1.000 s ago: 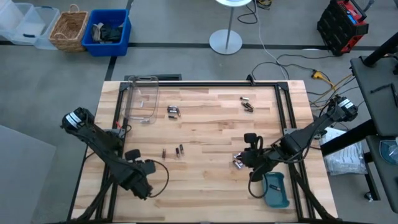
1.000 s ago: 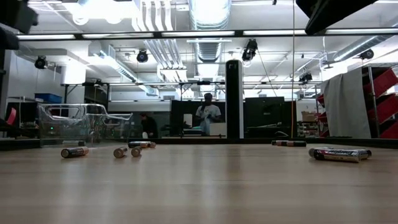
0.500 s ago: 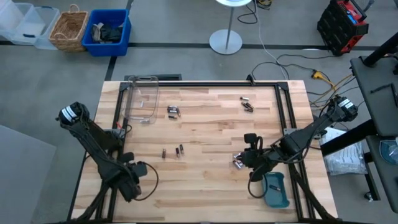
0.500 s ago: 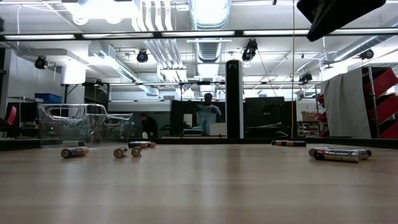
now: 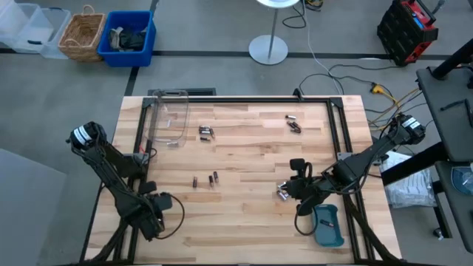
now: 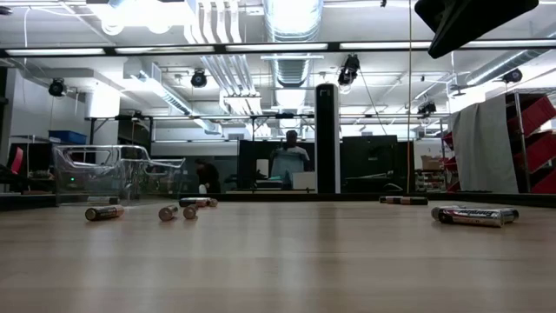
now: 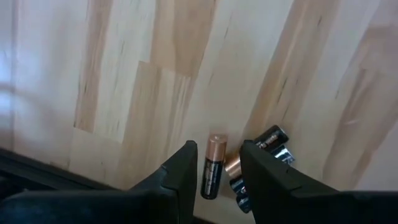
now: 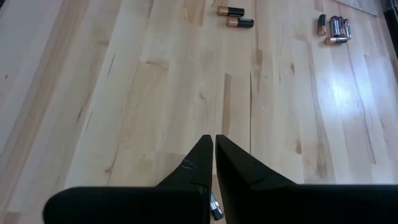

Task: Sort batteries
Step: Put the copper and black battery into the blue bin

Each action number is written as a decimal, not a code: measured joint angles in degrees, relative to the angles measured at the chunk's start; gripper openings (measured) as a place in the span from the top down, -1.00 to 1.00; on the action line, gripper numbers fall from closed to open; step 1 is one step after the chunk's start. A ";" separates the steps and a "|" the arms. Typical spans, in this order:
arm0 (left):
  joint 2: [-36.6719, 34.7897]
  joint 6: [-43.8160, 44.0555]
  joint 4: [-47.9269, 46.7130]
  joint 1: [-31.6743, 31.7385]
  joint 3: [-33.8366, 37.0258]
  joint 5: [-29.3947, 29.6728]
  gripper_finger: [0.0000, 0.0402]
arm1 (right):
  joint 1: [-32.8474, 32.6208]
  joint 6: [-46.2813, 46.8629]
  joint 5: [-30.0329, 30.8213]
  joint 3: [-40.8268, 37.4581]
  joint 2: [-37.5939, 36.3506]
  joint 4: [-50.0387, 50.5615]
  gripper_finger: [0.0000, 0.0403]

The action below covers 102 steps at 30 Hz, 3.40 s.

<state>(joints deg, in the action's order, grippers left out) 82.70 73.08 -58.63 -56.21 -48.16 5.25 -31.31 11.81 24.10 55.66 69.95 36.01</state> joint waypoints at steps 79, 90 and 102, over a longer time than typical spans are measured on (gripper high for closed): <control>0.15 4.20 5.52 -2.14 4.82 8.14 0.86 | -0.02 0.11 0.00 -0.59 0.00 -0.78 0.94; 0.13 3.36 -2.83 -1.57 -8.95 45.11 0.86 | 0.00 -4.02 0.11 -0.98 0.00 -9.35 0.94; 0.04 -9.70 -1.10 3.80 -18.53 84.27 0.86 | 0.98 -20.06 0.09 -3.23 0.53 -35.40 0.94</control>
<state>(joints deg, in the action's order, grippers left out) 82.74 63.39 -59.73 -52.41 -66.69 89.52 -30.33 -8.25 24.19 52.42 70.49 0.61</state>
